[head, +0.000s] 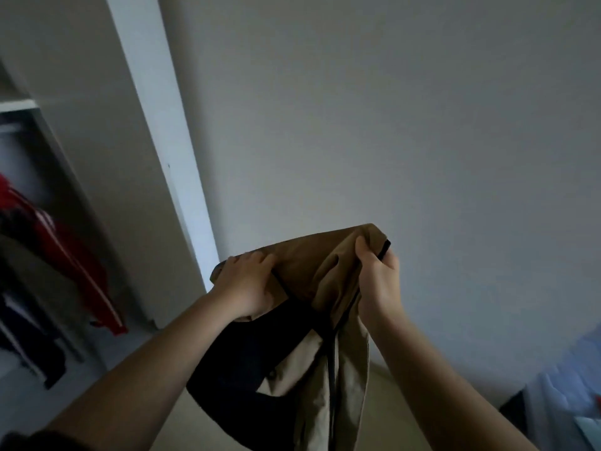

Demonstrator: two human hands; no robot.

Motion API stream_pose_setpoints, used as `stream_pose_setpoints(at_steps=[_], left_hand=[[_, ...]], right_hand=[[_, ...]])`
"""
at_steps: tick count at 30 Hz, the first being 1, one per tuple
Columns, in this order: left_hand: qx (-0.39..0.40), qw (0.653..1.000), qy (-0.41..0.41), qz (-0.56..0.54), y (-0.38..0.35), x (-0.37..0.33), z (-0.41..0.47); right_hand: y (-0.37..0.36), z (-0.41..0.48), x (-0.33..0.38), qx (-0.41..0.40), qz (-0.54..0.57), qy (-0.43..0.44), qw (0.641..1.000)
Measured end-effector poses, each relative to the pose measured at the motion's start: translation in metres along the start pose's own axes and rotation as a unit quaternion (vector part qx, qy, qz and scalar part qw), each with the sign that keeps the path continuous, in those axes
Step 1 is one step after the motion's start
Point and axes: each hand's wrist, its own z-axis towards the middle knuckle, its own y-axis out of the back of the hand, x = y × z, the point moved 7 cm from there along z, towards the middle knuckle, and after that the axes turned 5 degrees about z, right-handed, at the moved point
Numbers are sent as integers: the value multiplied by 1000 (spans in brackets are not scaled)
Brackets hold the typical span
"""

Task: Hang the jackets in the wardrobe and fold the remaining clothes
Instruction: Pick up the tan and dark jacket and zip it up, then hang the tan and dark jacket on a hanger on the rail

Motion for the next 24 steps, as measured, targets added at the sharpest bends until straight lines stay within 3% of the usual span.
stream_pose_setpoints(at_steps=[2, 3, 5, 8, 11, 13, 16, 18, 21, 22, 24], left_hand=[[127, 988, 86, -5, -16, 34, -6], [144, 982, 113, -39, -18, 49, -11], [101, 977, 109, -155, -13, 67, -18], [4, 953, 32, -302, 3, 78, -50], [-49, 951, -17, -304, 16, 79, -92], [-61, 964, -7, -258, 13, 84, -114], [-59, 957, 112, -260, -9, 104, -139], [-30, 898, 248, -361, -27, 117, -151], [72, 806, 430, -401, -54, 125, -173], [80, 773, 461, -429, -61, 122, -177], [66, 673, 494, -546, -73, 108, -179]], right_hand=[[-19, 0, -10, 19, -2, -10, 1000], [-27, 1, -16, 27, -4, -16, 1000], [-41, 4, -27, 39, -8, -27, 999], [-57, 12, -45, 41, 1, -56, 998], [-78, 20, -61, 45, 13, -85, 995], [-92, 22, -71, 48, 23, -105, 993], [-109, 20, -83, 65, 29, -124, 990], [-114, 19, -86, 77, 27, -129, 988], [-122, 19, -88, 102, 28, -125, 987], [-126, 18, -89, 113, 27, -123, 986], [-133, 16, -92, 128, 18, -122, 984]])
